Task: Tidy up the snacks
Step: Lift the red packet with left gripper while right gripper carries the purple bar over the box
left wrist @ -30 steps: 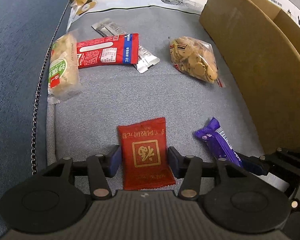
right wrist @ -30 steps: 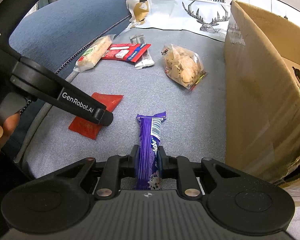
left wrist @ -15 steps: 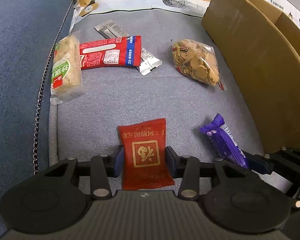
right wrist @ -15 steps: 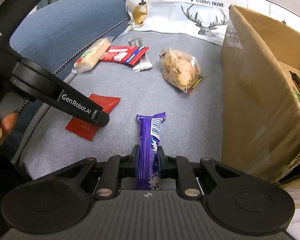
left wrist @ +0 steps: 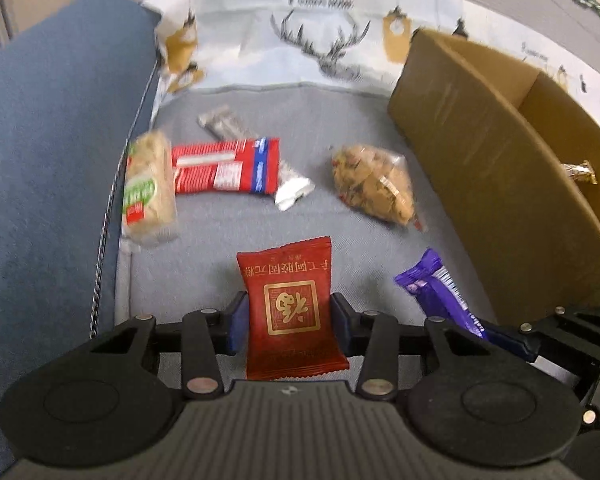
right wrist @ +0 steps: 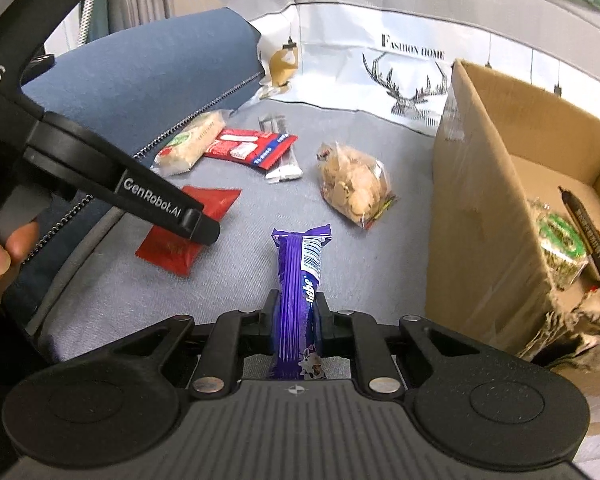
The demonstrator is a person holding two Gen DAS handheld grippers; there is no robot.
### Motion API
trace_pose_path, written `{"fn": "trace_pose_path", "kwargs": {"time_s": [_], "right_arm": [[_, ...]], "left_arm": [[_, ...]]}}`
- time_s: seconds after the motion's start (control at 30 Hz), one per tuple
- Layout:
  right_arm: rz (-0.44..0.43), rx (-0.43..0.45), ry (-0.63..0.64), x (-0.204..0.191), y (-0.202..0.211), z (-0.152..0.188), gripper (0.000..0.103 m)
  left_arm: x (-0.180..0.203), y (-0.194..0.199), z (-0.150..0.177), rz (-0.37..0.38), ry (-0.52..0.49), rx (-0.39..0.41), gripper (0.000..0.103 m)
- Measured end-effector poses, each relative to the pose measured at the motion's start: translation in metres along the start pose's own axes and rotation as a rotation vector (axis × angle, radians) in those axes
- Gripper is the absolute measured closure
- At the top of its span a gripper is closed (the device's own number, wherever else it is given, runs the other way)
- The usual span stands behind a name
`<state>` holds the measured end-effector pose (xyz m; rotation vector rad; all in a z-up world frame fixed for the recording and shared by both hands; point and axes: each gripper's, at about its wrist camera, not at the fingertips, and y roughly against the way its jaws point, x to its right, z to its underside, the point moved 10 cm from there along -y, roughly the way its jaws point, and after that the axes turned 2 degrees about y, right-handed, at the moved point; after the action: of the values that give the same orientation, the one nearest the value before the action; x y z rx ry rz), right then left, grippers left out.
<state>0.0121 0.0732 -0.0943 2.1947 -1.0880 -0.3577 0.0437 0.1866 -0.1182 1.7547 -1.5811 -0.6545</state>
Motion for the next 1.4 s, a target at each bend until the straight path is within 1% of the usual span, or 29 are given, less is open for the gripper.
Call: {"fn": "trace_pose_path", "kwargs": {"time_s": [0.1, 0.27, 0.43, 0.53, 0.63, 0.77, 0.83, 0.9, 1.0, 1.07, 1.27, 1.4], "right_arm": [[0.009, 0.021, 0.017, -0.001, 0.007, -0.002, 0.087], [0.002, 0.074, 0.003, 0.003, 0.029, -0.010, 0.087], [-0.016, 0.186, -0.015, 0.012, 0.068, -0.032, 0.087], [-0.028, 0.232, -0.010, 0.022, 0.087, -0.046, 0.087], [-0.031, 0.289, -0.008, 0.040, 0.105, -0.064, 0.087], [0.015, 0.368, 0.029, 0.073, 0.121, -0.082, 0.087], [0.035, 0.394, 0.029, 0.091, 0.124, -0.087, 0.087], [0.043, 0.397, 0.009, 0.107, 0.121, -0.084, 0.087], [0.062, 0.363, -0.044, 0.128, 0.111, -0.068, 0.087], [0.064, 0.414, -0.041, 0.134, 0.120, -0.072, 0.087], [0.083, 0.450, -0.105, 0.166, 0.131, -0.074, 0.087], [0.113, 0.476, -0.158, 0.191, 0.140, -0.075, 0.087]], "left_arm": [[0.001, 0.009, -0.003, 0.016, 0.003, 0.046, 0.056], [-0.005, 0.014, -0.004, 0.022, 0.032, 0.069, 0.055], [-0.004, 0.016, -0.004, 0.036, 0.036, 0.075, 0.055], [-0.002, 0.015, -0.005, 0.045, 0.043, 0.073, 0.055], [-0.002, 0.011, -0.004, 0.053, 0.050, 0.063, 0.055], [0.000, 0.009, -0.004, 0.055, 0.053, 0.056, 0.055], [0.002, 0.009, -0.005, 0.056, 0.051, 0.058, 0.055], [0.003, 0.009, -0.006, 0.060, 0.049, 0.064, 0.055], [0.004, 0.009, -0.008, 0.068, 0.055, 0.074, 0.055], [0.004, 0.009, -0.009, 0.065, 0.062, 0.079, 0.055], [0.007, 0.019, -0.019, 0.061, 0.080, 0.134, 0.055], [0.016, 0.035, -0.031, 0.052, 0.070, 0.202, 0.055]]}}
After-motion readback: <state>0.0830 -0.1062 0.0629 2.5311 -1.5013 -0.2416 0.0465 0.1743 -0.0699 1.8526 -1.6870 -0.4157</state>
